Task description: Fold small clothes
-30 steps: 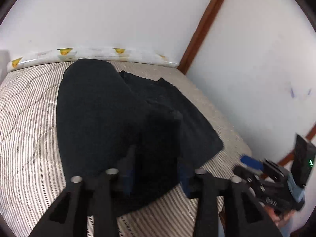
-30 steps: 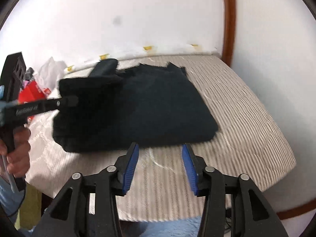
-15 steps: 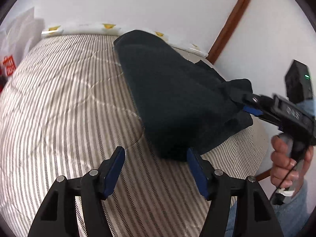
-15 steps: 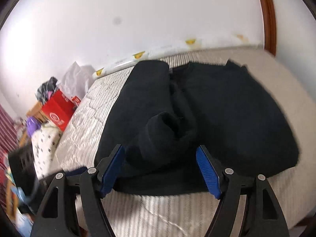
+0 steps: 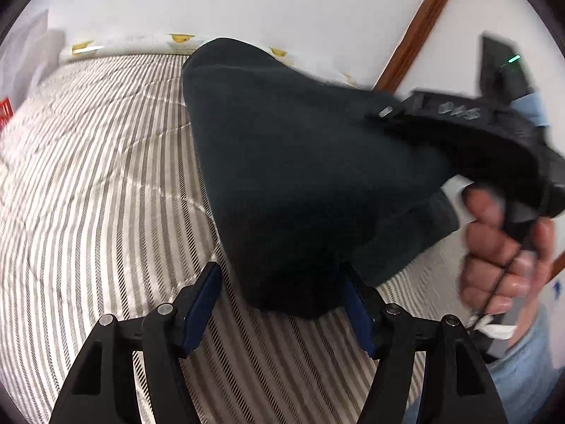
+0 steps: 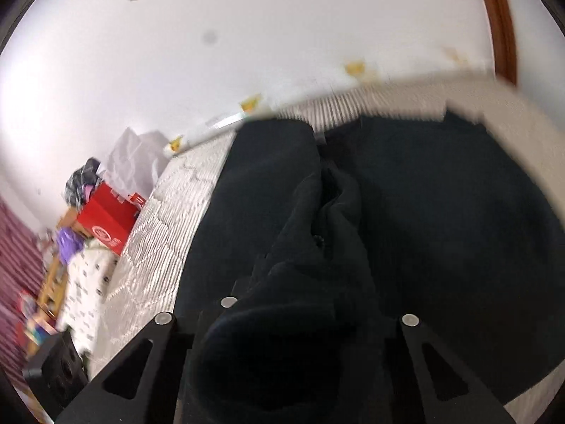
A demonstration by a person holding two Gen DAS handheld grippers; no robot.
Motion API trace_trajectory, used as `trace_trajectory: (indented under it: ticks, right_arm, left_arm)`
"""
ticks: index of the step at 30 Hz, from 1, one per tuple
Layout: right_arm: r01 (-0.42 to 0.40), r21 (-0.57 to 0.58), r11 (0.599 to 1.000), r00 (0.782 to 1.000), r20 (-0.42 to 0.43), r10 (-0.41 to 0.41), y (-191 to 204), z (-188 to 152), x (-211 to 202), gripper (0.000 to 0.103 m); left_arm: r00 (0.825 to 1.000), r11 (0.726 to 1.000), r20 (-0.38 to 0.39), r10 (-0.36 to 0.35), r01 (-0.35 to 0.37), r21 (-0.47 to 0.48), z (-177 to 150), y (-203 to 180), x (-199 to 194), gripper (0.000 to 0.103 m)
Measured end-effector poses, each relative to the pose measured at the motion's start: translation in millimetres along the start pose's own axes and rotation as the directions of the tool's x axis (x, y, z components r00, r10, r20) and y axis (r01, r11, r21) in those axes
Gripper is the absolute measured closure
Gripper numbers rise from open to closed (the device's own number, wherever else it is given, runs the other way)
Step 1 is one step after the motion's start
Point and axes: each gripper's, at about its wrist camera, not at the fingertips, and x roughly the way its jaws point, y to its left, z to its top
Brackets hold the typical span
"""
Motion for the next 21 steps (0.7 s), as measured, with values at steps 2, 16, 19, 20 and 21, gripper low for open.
trace_trajectory:
  ticks: [2, 16, 19, 20, 21]
  right_arm:
    - [0.037, -0.052, 0.998, 0.998, 0.049, -0.034, -2, 4, -18, 0.085]
    - [0.186, 0.101, 0.977, 0.970, 0.137, -0.199, -159, -5, -97, 0.086]
    - [0.142, 0.164, 0.976, 0.985, 0.072, -0.155, -186, -20, -82, 0.084]
    - [0.145, 0.165, 0.976, 0.985, 0.066, -0.157, -188, -23, -81, 0.082]
    - [0.161, 0.164, 0.973, 0.982, 0.067, -0.174, -188, -27, -82, 0.079]
  left_arm:
    - [0.999, 0.999, -0.006, 0.036, -0.036, 0.008, 5, -8, 5, 0.038]
    - [0.997, 0.987, -0.031, 0.077, -0.072, 0.142, 21, -92, 33, 0.040]
    - [0.994, 0.979, -0.005, 0.110, -0.108, 0.171, 26, -104, 38, 0.041]
    - [0.993, 0.978, 0.001, 0.116, -0.114, 0.174, 27, -104, 37, 0.043]
    - [0.993, 0.978, 0.004, 0.117, -0.116, 0.173, 28, -106, 37, 0.047]
